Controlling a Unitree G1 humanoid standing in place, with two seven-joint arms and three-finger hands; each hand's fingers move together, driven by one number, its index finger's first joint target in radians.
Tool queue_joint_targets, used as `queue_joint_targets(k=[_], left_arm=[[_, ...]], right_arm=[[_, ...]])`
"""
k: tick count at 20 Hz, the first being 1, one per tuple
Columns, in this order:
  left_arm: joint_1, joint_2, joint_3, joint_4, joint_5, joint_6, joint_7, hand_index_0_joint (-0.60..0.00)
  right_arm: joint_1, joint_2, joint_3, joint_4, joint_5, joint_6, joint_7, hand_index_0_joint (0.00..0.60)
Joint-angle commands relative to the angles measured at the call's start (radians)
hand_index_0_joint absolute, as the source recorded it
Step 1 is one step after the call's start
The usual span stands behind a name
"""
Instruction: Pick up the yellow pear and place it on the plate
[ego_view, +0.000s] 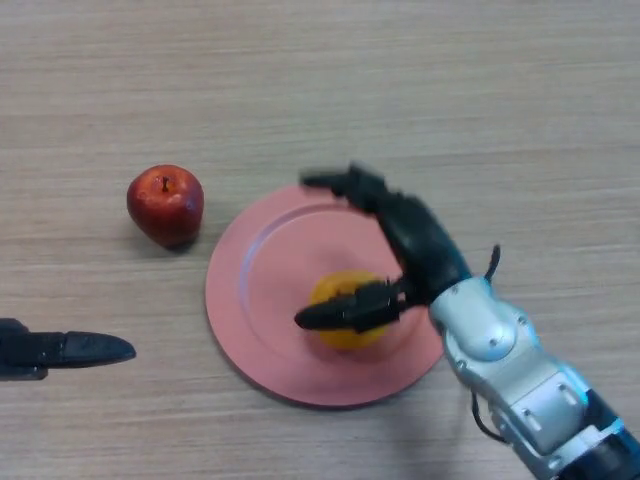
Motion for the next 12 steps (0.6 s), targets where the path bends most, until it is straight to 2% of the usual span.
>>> queue_joint_targets(k=[1,3,8,9,12], left_arm=[[-0.018,0.032,0.012,-0.033,-0.014,-0.183,0.011,0.000],[-0.020,0.034,-0.006,-0.025,0.001,-0.192,0.013,0.000],[-0.040,0.047,-0.034,-0.010,0.012,-0.187,0.017,0.000],[-0.044,0.049,-0.039,-0.005,0.016,-0.189,0.022,0.000],[-0.048,0.048,-0.066,0.020,0.030,-0.218,0.034,0.000]], right_arm=[[-0.046,0.001,-0.125,-0.146,-0.007,-0.094,0.014,0.000],[-0.017,0.001,-0.183,-0.272,-0.048,-0.075,0.072,0.000],[0.156,0.001,-0.345,-0.628,-0.010,0.088,0.256,0.000],[0.187,0.001,-0.368,-0.667,-0.007,0.099,0.275,0.000],[0.324,-0.030,-0.440,-0.790,0.031,0.092,0.299,0.000]])
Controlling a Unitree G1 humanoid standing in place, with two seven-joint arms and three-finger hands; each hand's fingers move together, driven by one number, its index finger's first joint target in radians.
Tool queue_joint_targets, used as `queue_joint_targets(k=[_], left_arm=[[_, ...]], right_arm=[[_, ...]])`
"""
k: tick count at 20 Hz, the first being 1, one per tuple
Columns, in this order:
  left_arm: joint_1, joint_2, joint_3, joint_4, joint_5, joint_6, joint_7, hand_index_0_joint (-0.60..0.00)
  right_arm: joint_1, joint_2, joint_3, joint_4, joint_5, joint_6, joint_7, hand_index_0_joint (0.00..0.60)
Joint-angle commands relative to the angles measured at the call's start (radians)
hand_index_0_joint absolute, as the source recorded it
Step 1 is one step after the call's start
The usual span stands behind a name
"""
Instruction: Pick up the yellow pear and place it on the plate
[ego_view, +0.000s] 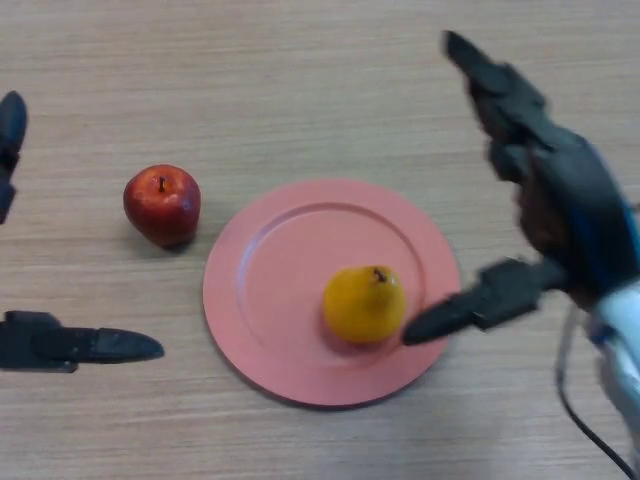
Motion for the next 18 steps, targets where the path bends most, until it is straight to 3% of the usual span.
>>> queue_joint_targets(k=[1,6,9,10,13,18], left_arm=[[-0.023,0.038,0.021,-0.031,0.016,-0.169,0.032,0.000],[-0.056,0.062,0.026,-0.009,0.019,-0.093,0.030,0.000],[-0.085,0.077,-0.001,0.003,0.035,-0.059,0.056,0.000],[-0.083,0.090,-0.002,-0.013,0.046,-0.017,0.027,0.000],[-0.088,0.085,-0.004,-0.014,0.049,0.007,0.016,0.000],[-0.088,0.066,-0.046,0.034,0.101,-0.082,0.033,0.000]], right_arm=[[0.030,-0.029,-0.074,-0.105,0.058,-0.106,-0.002,0.000],[0.156,-0.040,-0.138,-0.199,0.072,-0.096,0.034,0.000],[0.180,-0.037,-0.165,-0.233,0.106,-0.061,0.047,0.000],[0.181,-0.038,-0.167,-0.239,0.106,-0.049,0.050,0.000],[0.182,-0.039,-0.166,-0.249,0.095,-0.045,0.058,0.000],[0.219,-0.027,-0.153,-0.250,0.094,-0.072,0.067,0.000]])
